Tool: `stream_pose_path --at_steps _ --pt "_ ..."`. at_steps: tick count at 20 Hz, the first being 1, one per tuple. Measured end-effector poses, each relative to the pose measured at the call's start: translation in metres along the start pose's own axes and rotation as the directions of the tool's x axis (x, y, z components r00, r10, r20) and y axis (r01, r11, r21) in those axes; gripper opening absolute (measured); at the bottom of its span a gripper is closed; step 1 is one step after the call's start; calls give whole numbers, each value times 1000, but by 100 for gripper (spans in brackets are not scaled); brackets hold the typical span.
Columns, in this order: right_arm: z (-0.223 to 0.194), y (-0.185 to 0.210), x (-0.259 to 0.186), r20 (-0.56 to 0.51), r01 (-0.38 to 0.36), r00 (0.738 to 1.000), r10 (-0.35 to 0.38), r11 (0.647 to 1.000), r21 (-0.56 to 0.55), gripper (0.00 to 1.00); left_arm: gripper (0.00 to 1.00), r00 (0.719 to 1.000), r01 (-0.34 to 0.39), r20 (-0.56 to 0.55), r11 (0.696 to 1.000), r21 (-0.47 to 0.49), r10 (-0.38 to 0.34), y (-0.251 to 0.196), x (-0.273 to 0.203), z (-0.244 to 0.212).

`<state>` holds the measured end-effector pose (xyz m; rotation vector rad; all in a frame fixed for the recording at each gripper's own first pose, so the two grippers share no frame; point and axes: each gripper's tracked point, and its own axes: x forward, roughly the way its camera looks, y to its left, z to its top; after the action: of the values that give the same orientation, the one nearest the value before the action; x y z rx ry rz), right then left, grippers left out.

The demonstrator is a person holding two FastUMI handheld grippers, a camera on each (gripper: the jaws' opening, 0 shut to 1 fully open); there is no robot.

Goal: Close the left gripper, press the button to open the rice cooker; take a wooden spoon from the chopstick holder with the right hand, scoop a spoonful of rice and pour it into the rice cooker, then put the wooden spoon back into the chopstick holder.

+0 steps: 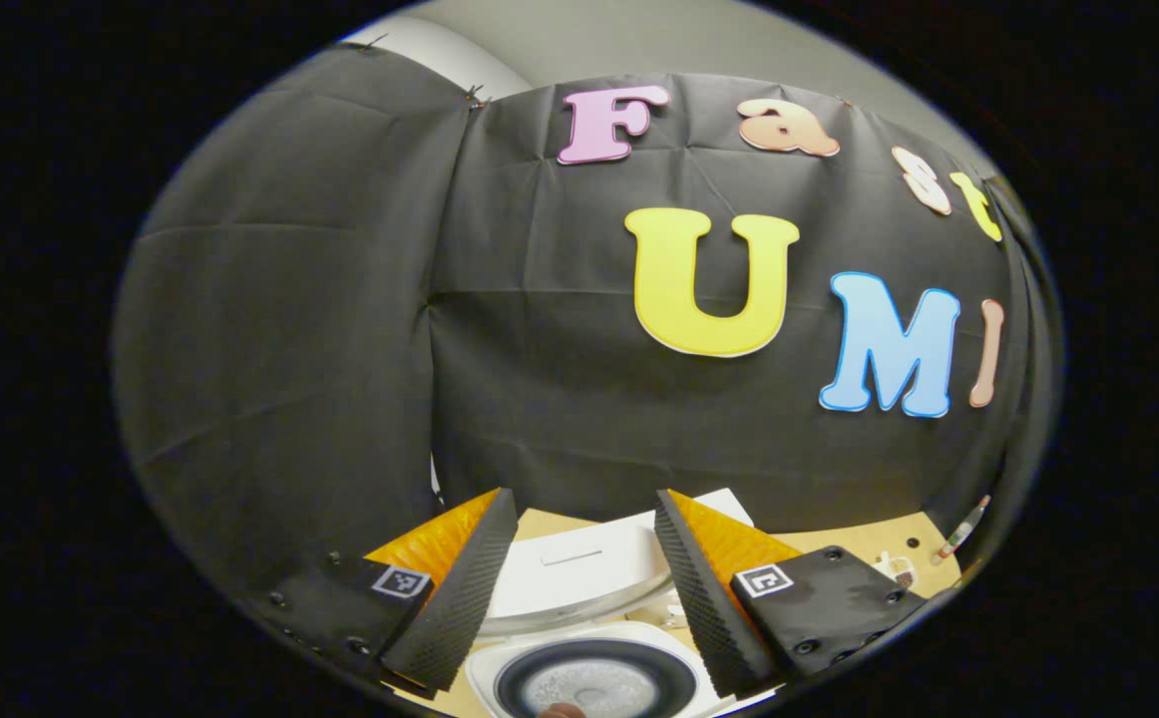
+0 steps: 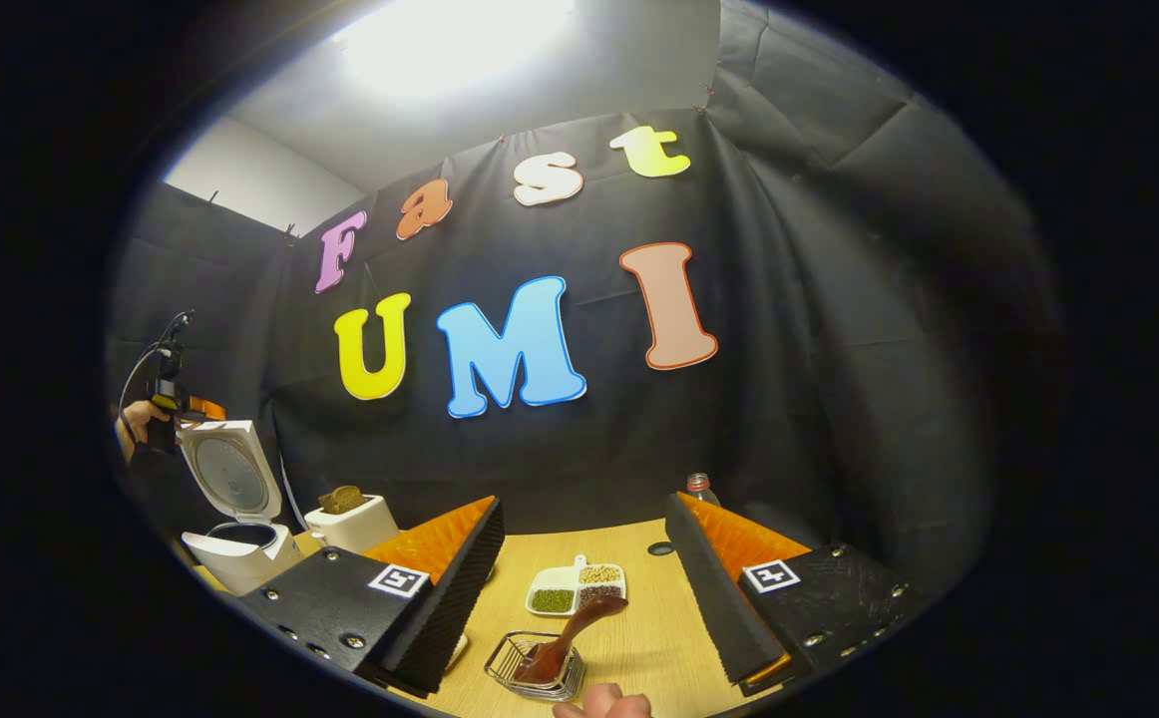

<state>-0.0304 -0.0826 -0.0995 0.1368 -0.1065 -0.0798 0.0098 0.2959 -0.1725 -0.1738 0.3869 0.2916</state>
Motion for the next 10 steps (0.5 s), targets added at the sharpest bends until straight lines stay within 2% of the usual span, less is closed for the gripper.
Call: stream_pose_path --at_steps 2,3,4,6,8,9,10 --pt "1 0 -5 10 -12 1000 12 1000 12 99 87 1000 20 -4 999 40 -19 -13 -26 -17" --pt "1 1 -8 13 -19 1000 19 1000 20 99 87 1000 30 -1 998 63 -30 -20 -41 -27" --pt "1 1 -10 16 -26 1000 26 999 28 99 96 999 41 4 996 78 -41 -28 -55 -37" --pt "3 1 -17 23 -38 999 37 999 37 99 96 998 55 21 995 82 -57 -40 -79 -62" --pt "4 4 -23 30 -50 998 49 998 38 99 86 997 71 30 995 72 -73 -54 -100 -94" --pt "6 7 -27 34 -56 998 55 998 34 99 86 997 74 30 995 73 -76 -60 -109 -111" --pt "7 8 -31 39 -61 997 60 998 32 99 91 997 70 30 994 78 -73 -65 -116 -129"
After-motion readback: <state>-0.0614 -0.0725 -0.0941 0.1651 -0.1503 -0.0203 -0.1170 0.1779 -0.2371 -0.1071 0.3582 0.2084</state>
